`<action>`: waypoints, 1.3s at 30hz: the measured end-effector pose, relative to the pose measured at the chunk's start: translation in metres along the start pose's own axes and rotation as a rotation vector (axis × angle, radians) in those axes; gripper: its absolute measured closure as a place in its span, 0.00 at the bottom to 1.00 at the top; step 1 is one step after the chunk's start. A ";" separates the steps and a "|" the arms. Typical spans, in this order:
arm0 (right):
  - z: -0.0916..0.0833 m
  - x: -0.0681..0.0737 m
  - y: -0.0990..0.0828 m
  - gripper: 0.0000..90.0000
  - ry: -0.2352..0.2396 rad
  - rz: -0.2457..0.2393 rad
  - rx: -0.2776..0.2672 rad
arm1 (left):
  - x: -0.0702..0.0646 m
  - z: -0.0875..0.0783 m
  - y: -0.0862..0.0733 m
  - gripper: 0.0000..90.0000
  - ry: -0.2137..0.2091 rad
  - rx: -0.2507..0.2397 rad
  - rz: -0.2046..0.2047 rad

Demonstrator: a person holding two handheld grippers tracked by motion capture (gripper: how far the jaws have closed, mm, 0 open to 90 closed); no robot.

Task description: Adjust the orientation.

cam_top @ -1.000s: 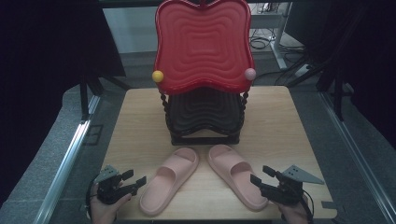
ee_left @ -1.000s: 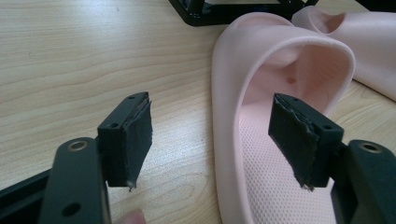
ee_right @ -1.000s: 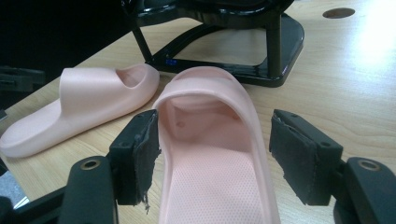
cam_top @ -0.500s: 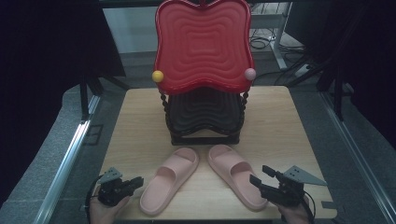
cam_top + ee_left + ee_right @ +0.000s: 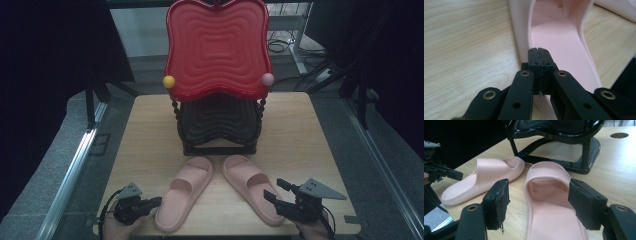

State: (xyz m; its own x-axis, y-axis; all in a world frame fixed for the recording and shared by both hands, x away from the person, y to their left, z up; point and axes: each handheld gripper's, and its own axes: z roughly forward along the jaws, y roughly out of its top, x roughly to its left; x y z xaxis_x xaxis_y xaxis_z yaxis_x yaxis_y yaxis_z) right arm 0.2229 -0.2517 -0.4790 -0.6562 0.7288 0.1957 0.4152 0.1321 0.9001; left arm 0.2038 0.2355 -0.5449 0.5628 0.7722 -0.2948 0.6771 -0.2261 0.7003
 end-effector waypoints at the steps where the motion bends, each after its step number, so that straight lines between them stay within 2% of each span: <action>1: 0.000 0.001 0.001 0.37 0.001 0.000 0.000 | -0.001 0.000 0.000 1.00 -0.008 0.004 0.005; 6: -0.002 0.002 0.002 0.37 0.003 -0.006 -0.006 | -0.007 0.003 0.001 0.99 -0.050 0.026 0.020; 9: -0.004 0.002 0.003 0.37 0.006 -0.001 -0.011 | -0.022 0.011 0.003 0.99 -0.107 0.051 0.057; 11: -0.004 0.003 0.003 0.37 0.006 -0.002 -0.012 | -0.025 0.013 0.004 0.99 -0.121 0.056 0.064; 12: -0.004 0.003 0.003 0.37 0.006 -0.005 -0.011 | -0.035 0.019 0.006 0.99 -0.150 0.068 0.091; 16: -0.003 0.005 0.003 0.37 0.008 -0.009 -0.011 | -0.054 0.029 0.010 0.99 -0.183 0.083 0.131; 21: 0.001 0.007 0.002 0.37 0.011 -0.013 0.001 | -0.067 0.044 0.015 0.99 -0.209 0.064 0.137; 29: 0.006 0.010 0.000 0.37 0.022 -0.029 0.017 | -0.081 0.060 0.019 0.97 -0.205 0.014 0.133; 34: 0.006 0.011 0.000 0.37 0.023 -0.030 0.017 | -0.084 0.061 0.020 0.96 -0.191 -0.010 0.138; 37: 0.004 0.012 0.001 0.37 0.024 -0.030 0.012 | -0.079 0.048 0.022 0.94 -0.175 -0.072 0.128; 39: 0.004 0.013 0.002 0.37 0.024 -0.036 0.011 | -0.073 0.036 0.024 0.88 -0.150 -0.137 0.121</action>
State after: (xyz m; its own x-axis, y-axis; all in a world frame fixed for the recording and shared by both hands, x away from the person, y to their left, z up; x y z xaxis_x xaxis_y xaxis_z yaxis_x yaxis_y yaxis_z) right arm 0.2176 -0.2398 -0.4763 -0.6857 0.7070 0.1732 0.3983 0.1653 0.9022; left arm 0.1959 0.1522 -0.5296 0.7067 0.6455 -0.2898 0.5357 -0.2206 0.8151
